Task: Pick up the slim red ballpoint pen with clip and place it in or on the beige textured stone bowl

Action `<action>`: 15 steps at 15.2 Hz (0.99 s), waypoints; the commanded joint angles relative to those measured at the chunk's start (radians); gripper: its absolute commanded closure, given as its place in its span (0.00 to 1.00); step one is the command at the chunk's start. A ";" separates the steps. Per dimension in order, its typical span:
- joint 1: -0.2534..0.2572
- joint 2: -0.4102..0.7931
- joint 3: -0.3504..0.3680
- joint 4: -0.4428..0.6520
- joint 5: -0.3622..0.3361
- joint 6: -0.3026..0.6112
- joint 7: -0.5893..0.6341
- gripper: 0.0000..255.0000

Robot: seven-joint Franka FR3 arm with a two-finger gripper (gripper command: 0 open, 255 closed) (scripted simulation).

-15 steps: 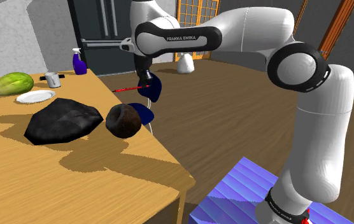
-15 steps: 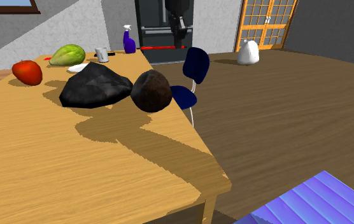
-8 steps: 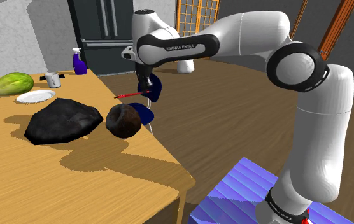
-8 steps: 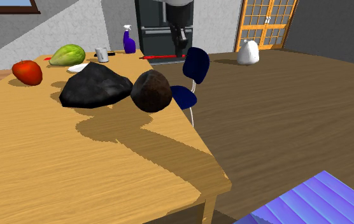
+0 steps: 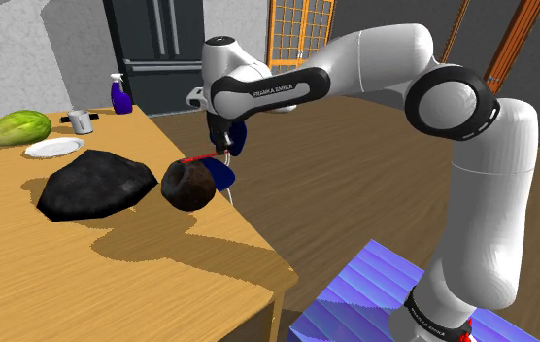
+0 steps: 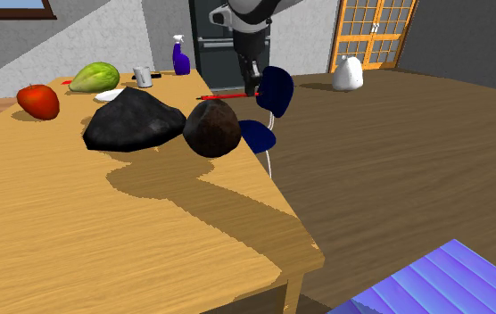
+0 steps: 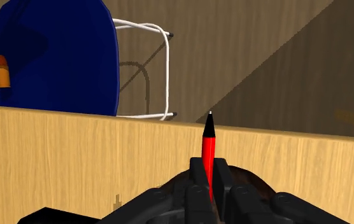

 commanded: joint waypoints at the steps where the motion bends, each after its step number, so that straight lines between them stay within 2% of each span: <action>1: -0.002 -0.001 -0.001 -0.019 -0.002 0.019 0.003 1.00; 8: -0.002 -0.001 -0.001 -0.019 -0.002 0.018 0.003 1.00; 9: -0.002 -0.001 -0.001 -0.019 -0.002 0.018 0.003 0.00; 14: -0.002 -0.001 -0.001 -0.019 -0.002 0.018 0.003 0.00; 15: 0.001 -0.014 0.002 -0.006 0.002 -0.008 0.000 0.00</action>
